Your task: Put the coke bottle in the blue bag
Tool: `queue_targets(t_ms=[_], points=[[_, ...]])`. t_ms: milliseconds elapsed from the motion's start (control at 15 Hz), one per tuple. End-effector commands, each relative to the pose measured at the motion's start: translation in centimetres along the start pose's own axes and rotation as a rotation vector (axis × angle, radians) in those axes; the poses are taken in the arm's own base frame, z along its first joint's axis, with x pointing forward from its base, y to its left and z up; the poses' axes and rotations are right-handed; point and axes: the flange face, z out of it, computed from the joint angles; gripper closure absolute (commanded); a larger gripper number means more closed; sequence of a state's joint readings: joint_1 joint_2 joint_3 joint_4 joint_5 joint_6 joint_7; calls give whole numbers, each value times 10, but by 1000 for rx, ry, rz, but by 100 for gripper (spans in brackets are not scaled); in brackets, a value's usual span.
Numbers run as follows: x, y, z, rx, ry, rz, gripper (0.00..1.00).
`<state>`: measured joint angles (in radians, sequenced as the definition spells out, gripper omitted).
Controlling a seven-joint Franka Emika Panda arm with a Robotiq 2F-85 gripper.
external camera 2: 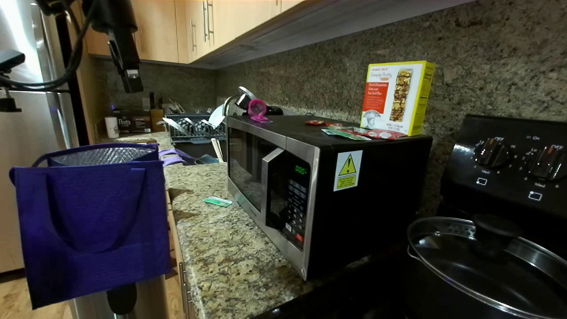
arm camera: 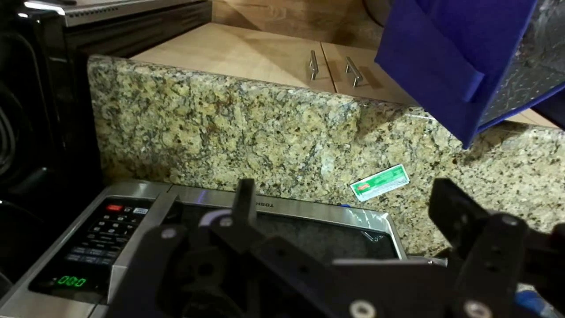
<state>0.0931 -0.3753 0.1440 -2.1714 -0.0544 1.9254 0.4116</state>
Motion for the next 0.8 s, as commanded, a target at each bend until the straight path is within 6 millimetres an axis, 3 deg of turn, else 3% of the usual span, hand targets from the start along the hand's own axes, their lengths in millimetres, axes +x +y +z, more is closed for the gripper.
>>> queue_targets(t_ms=[0,733], points=[[-2,8,5,40,-29,91,0],[2,7,6,27,-27,67,0]])
